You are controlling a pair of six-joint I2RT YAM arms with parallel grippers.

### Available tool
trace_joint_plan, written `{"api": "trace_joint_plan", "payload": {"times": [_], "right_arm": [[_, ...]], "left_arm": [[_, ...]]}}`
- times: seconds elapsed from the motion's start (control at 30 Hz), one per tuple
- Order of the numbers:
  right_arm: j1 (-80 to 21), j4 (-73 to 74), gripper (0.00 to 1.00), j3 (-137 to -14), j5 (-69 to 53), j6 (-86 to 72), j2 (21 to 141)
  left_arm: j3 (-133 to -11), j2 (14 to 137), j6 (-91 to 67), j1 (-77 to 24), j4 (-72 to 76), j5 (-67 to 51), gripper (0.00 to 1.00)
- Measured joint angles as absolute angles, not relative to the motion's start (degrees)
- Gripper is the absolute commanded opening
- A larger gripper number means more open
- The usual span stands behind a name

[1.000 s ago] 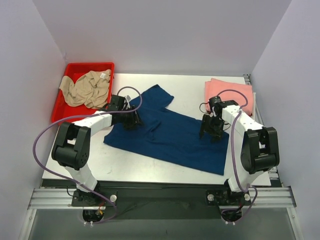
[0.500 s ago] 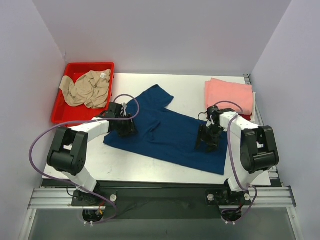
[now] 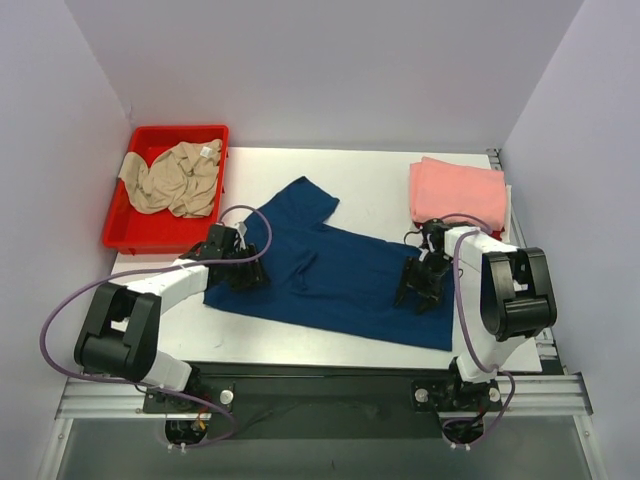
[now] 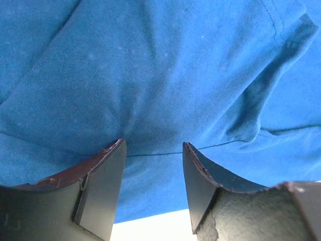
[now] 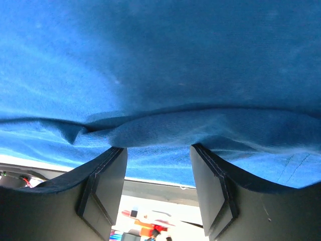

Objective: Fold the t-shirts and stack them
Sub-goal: Grap the side of the flattened tshirt furthest away from the robot with both arms

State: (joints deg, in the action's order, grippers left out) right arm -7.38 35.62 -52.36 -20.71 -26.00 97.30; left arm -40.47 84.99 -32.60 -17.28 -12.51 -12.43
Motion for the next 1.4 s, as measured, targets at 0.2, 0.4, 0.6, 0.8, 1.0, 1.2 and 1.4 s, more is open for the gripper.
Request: {"api": "trace_joint_plan", "payload": {"times": [0.2,0.4,0.6,0.8,1.0,1.2,1.4], "right_arm": [[-5.4,36.7,0.55,-52.4,-20.6,-25.7,97.5],[-4.7,37.8,0.55,-52.2,-20.2,-25.5,97.8],[-4.5,38.9,0.55,-51.6,-19.6,-25.5,97.8],[-4.4,40.5,0.55,-50.2,-18.8,-25.7,97.6],[-4.4,41.2,0.55,-48.6,-18.2,-25.7,96.1],[-3.4,42.0,0.55,-51.6,-16.3,-25.5,92.2],[-0.3,42.2,0.52,-58.5,-12.8,-23.5,87.6]], "left_arm": [[-36.8,80.4,-33.7,-18.7,-14.5,-12.9,0.59],[-34.0,76.6,-35.0,-19.9,-17.3,-14.2,0.59],[-33.0,74.1,-36.8,-23.1,-22.4,-14.8,0.59],[-34.0,74.5,-38.2,-26.4,-26.5,-14.8,0.58],[-35.0,74.3,-38.4,-28.0,-31.3,-14.3,0.6],[-40.9,73.0,-36.8,-28.2,-39.2,-10.7,0.62],[-52.7,73.2,-35.1,-27.9,-39.9,-7.9,0.63]]}}
